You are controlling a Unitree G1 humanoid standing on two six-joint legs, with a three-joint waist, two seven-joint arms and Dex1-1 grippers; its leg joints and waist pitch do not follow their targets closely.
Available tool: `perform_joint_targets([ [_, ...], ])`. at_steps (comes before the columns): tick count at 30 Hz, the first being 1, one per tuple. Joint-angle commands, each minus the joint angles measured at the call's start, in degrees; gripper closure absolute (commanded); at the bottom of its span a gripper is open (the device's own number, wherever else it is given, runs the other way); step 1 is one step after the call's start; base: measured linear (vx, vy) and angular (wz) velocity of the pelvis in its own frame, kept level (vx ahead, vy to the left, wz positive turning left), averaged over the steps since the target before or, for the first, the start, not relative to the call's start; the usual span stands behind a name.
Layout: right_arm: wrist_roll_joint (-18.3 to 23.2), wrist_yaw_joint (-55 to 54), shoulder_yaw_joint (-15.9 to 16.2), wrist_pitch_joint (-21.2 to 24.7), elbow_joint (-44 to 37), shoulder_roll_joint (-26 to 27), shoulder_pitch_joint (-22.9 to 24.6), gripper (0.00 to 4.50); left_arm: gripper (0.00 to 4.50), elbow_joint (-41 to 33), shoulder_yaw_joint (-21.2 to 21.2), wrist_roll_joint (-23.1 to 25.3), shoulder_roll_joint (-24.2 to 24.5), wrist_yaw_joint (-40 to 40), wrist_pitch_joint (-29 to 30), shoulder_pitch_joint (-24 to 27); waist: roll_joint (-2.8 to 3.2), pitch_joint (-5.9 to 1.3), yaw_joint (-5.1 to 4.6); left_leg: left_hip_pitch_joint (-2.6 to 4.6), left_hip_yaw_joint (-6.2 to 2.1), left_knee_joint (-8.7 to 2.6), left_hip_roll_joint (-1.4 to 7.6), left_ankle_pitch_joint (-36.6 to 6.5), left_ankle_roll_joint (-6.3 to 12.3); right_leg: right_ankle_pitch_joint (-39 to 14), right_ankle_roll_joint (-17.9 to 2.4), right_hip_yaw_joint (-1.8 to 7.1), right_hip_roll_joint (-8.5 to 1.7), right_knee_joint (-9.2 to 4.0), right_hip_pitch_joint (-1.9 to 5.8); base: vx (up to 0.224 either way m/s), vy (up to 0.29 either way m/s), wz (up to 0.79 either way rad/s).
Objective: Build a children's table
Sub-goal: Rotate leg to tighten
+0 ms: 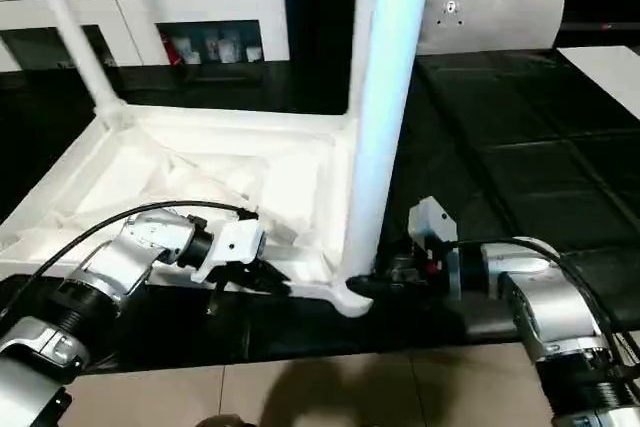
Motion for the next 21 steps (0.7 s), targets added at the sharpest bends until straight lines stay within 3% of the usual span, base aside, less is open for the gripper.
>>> perform_joint_targets([
  [1,0.8,1.4,1.0,0.0,1.5,0.2,-1.2,1.95,4.5,-1.8,-2.2,0.8,-0.2,-2.4,-1.4,-0.4,-1.37,-3.77,-0.1,0.25,-1.08,-3.44,3.39,-5.7,7.0,-22.1,-3.9,3.21,-5.48,-4.75,3.39,0.0,0.0,0.0],
  [8,0.5,2.8,1.5,-1.5,5.5,1.6,-2.1,2.38,4.5,-1.1,-2.3,0.7,-0.4,-2.6,-1.8,-0.5,-1.46,-3.77,-0.2,0.32,-1.1,-3.45,3.4,-6.0,6.67,-22.7,-3.6,3.15,-5.43,-4.83,3.38,0.0,0.0,0.0],
  [14,1.4,3.9,1.0,-2.7,7.7,2.9,-1.7,2.46,4.5,-2.9,-1.0,-1.7,-1.0,-2.8,1.3,0.8,-1.41,-3.79,-0.38,0.33,-1.07,-3.46,3.35,-6.2,6.48,-23.2,-3.6,3.1,-5.41,-4.9,3.46,0.0,0.0,0.0],
  [21,-0.5,-5.6,-1.0,-3.4,8.0,5.8,-1.3,2.49,4.5,-4.7,0.6,-2.3,-3.4,2.4,5.8,1.7,-1.37,-3.6,-0.73,0.51,-1.1,-3.53,3.31,-6.8,5.92,-24.2,-3.9,2.98,-5.3,-5.11,3.21,0.0,0.0,0.0],
])
